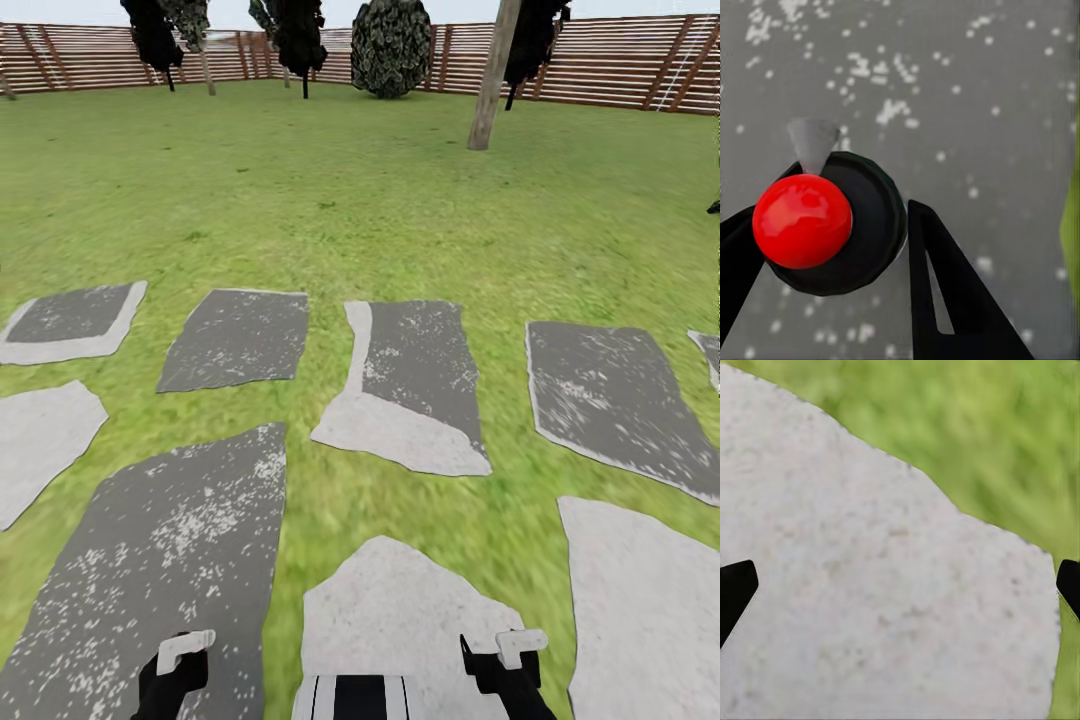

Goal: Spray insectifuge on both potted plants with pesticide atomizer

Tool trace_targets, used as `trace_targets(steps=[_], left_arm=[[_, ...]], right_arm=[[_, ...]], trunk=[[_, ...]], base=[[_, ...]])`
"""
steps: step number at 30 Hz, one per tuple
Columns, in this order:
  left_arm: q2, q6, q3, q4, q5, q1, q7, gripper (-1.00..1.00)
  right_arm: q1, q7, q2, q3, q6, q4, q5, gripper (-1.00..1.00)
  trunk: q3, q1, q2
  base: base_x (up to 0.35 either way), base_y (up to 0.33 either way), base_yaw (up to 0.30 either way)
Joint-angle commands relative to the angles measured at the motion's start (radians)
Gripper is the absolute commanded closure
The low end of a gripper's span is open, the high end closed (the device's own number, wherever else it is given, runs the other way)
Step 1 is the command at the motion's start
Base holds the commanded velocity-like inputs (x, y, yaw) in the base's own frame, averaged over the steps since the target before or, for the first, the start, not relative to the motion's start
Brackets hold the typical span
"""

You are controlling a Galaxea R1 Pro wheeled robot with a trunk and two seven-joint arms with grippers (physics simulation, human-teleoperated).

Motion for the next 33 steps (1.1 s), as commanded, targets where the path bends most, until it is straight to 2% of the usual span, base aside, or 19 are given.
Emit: trace_targets(steps=[1,16,28,33], left_arm=[[0.0,-0.001,0.002,0.001,0.0,-0.001,-0.001,1.0],[-0.001,0.01,0.002,0.002,-0.013,-0.007,0.006,1.0],[0.001,0.014,0.002,0.006,-0.009,-0.011,0.002,1.0],[0.004,0.014,0.003,0.002,-0.009,-0.012,0.004,1.0]], right_arm=[[0.0,0.0,0.0,0.0,-0.002,0.001,0.008,-1.0],[0.0,-0.001,0.001,0.003,-0.004,-0.007,0.008,-1.0],[0.0,-0.001,-0.002,-0.002,-0.004,-0.021,0.006,-1.0],[0.0,0.0,-0.002,-0.002,-0.004,-0.018,0.006,-1.0]], trunk=[[0.003,-0.001,0.0],[0.061,-0.007,0.004],[0.125,-0.013,0.006],[0.148,-0.032,0.041]], base=[[0.0,0.0,0.0],[0.0,0.0,0.0],[0.0,0.0,0.0],[0.0,0.0,0.0]])
